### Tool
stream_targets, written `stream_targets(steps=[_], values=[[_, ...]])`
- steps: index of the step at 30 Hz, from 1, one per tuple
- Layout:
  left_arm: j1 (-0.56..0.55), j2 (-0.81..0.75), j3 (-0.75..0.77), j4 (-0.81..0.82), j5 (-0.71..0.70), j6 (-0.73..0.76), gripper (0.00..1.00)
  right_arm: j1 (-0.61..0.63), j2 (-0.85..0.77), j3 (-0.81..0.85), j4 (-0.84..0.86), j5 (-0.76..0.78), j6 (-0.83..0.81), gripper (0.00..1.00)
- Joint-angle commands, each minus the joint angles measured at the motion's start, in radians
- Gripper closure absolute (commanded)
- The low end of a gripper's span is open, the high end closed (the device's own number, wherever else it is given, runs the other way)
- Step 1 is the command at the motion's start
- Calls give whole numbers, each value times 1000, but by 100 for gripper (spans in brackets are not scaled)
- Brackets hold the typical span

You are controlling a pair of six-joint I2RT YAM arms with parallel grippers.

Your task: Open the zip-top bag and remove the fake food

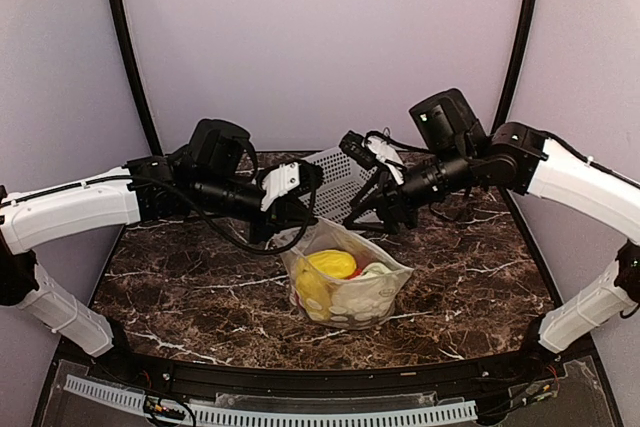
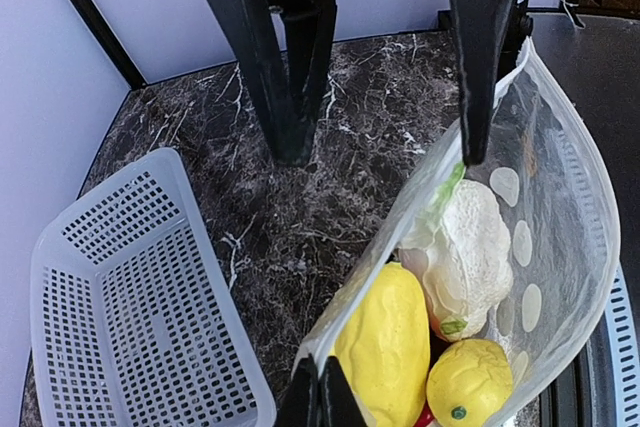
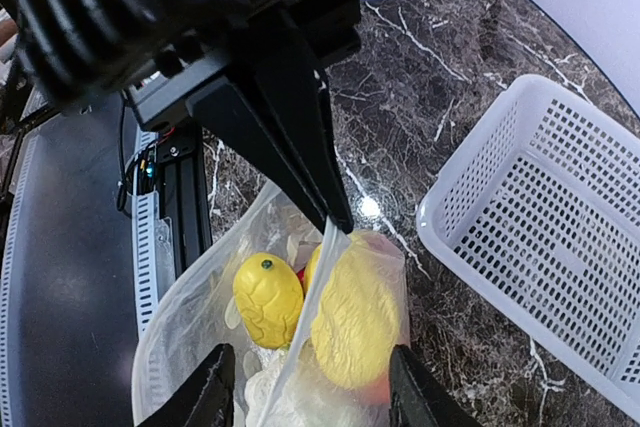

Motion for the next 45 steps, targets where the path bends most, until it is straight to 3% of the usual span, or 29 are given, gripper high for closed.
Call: stream_targets(steps=[1,6,10,12,30,31,34,35,37,39,43,45], values=[[-8,-23,3,54,23,-18,99,12,39,38,-46,14,18,52],[-9,-24,-1,61,23,-20,99,13,86,88,-76,27,29,52],[-9,-21,-1,63,24,-24,99,13,110,119,-79,0,51,39],[-12,-21,-1,62,22,-24,99,14,117,131,-78,-15,67,39],[-11,-19,-7,72,2,-25,99,31,166,109,-97,-30,206,57],[-12,-18,-6,71,1,-25,99,33,171,115,-101,-35,213,57],[-13,-10,-2,71,-4,-26,99,41,174,136,-106,-50,229,34],[-13,-9,-1,70,-2,-25,99,44,172,141,-105,-49,238,33],[-12,-6,0,72,-1,-26,99,48,179,156,-119,-38,242,37],[-13,-6,1,74,0,-26,99,49,189,162,-137,-13,242,47],[-11,-7,-2,74,-4,-23,99,50,197,159,-162,33,251,72],[-13,-9,-2,76,-5,-20,99,49,199,163,-165,35,253,89]])
